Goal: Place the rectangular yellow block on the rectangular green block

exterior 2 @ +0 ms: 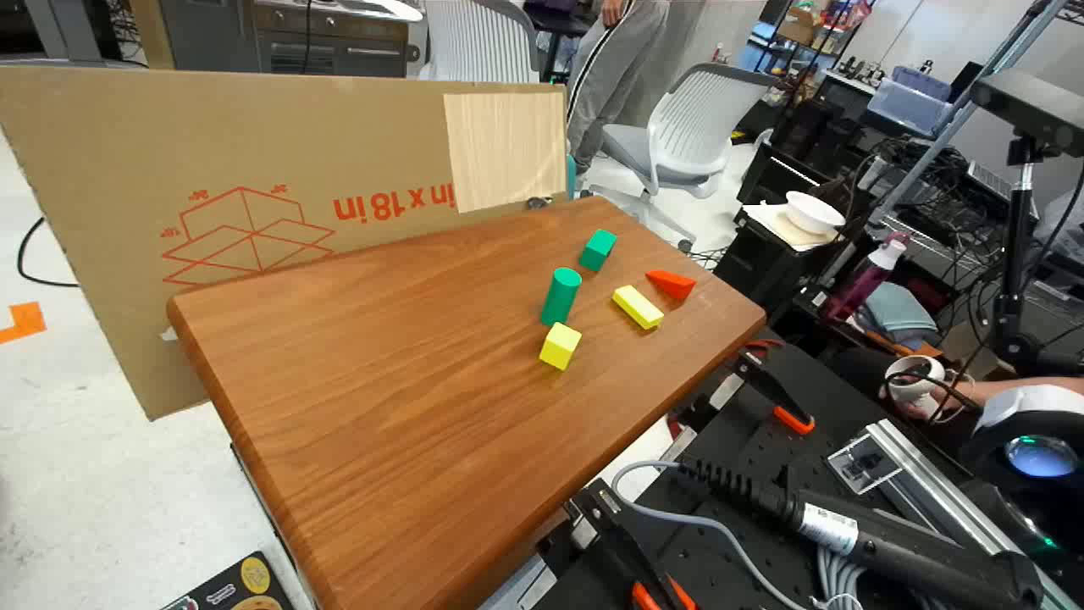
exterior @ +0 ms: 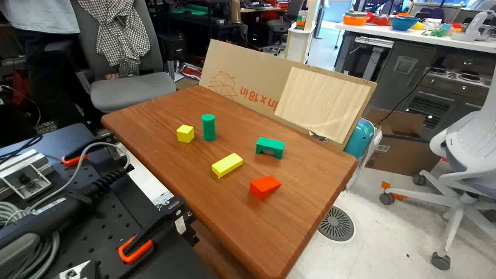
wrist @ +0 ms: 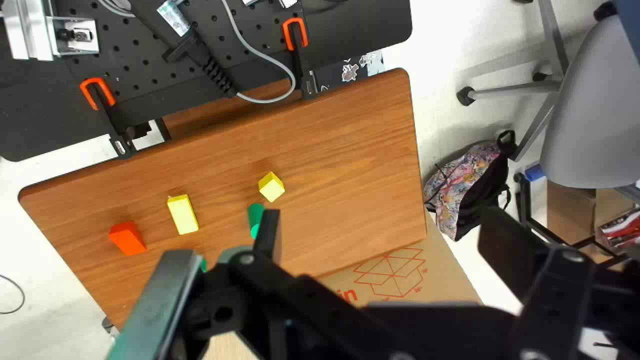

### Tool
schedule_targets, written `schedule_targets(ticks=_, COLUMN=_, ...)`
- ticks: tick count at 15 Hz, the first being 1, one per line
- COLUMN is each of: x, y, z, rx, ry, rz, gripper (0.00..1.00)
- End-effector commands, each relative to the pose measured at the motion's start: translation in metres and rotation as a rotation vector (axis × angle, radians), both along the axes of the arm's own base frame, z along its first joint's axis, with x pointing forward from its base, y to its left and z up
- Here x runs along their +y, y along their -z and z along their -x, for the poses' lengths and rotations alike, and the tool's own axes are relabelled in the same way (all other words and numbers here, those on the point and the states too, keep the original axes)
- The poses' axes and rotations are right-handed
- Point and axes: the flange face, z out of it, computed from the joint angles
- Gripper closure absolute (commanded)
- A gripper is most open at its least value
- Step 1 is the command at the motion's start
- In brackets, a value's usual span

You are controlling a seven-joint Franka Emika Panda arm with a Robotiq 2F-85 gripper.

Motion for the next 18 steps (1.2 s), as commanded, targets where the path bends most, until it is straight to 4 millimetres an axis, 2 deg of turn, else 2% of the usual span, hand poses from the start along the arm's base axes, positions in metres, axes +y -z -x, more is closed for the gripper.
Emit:
schedule_targets(ticks=1, x=-0.0001, y=-0.0009, z=-0.0001, rx=0.001, ry=0.000, rz=0.000, gripper=0.00)
schedule_targets(ticks=15, x=-0.0001, y=-0.0010, z=-0.0002, rx=0.000, ry=0.000, rz=0.000, gripper=0.00)
schedule_targets(ticks=18, x=0.0010, y=0.0079, z=-0.0098, rx=-0.014, ry=0.009, rz=0.007, gripper=0.00)
